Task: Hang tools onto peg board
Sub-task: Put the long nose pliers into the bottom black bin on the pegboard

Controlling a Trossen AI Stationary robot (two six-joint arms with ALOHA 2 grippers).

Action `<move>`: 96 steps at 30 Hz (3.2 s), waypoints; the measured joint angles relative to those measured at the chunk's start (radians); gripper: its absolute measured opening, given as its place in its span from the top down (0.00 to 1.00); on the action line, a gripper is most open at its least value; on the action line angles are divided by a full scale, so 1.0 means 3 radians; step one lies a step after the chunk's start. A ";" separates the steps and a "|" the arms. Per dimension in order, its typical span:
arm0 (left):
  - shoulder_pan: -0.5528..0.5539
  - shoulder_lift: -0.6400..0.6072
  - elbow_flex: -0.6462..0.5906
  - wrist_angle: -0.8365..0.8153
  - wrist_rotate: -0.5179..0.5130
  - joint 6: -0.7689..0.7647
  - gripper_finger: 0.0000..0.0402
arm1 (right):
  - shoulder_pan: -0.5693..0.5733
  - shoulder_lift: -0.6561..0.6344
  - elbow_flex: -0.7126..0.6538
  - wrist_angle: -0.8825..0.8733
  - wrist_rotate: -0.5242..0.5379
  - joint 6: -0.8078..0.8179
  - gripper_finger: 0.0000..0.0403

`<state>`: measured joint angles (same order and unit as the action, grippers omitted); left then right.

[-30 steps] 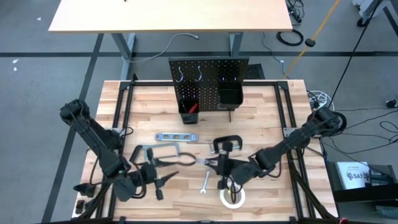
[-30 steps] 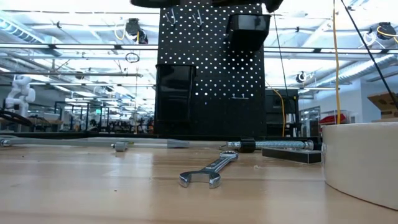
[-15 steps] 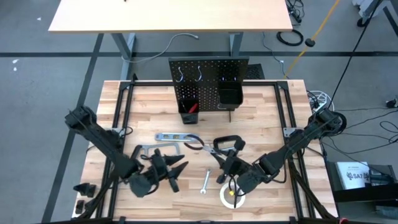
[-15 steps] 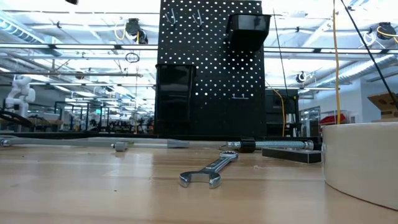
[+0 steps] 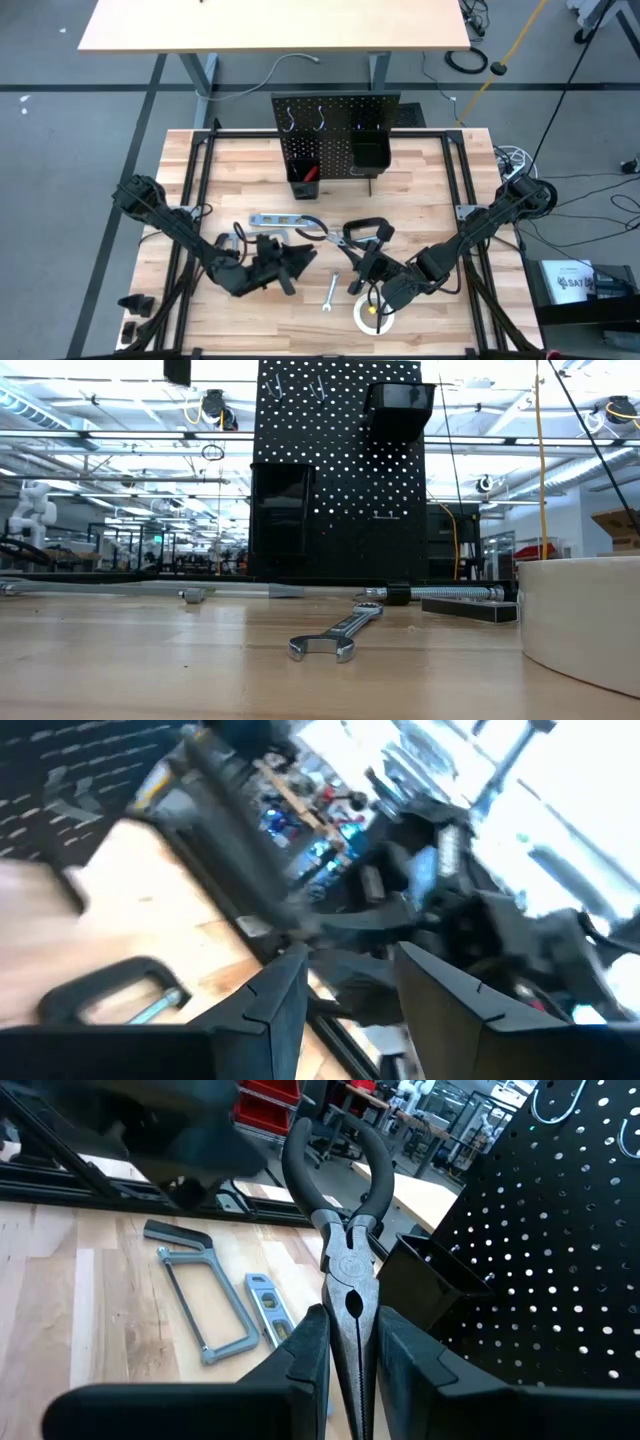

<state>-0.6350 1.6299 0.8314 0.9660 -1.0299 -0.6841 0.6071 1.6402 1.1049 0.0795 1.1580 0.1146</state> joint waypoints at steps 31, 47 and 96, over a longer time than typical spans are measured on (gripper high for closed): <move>0.0417 0.0003 -0.0287 0.0592 0.0460 0.0210 0.61 | 0.0033 0.0001 0.0000 0.0049 0.0165 0.0089 0.87; 0.0418 -0.0001 -0.0280 0.0616 0.0569 0.0309 0.92 | 0.0026 0.0005 0.0000 0.0037 0.0151 0.0089 0.87; 0.0413 -0.0529 -0.0286 -0.0120 0.0275 0.1547 0.92 | 0.0165 -0.0023 0.0003 0.0071 0.0243 -0.0249 0.52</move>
<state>-0.5110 1.4712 0.7456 0.9299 -0.9474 -0.2201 0.6567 1.6333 1.1057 0.1009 1.2308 0.0399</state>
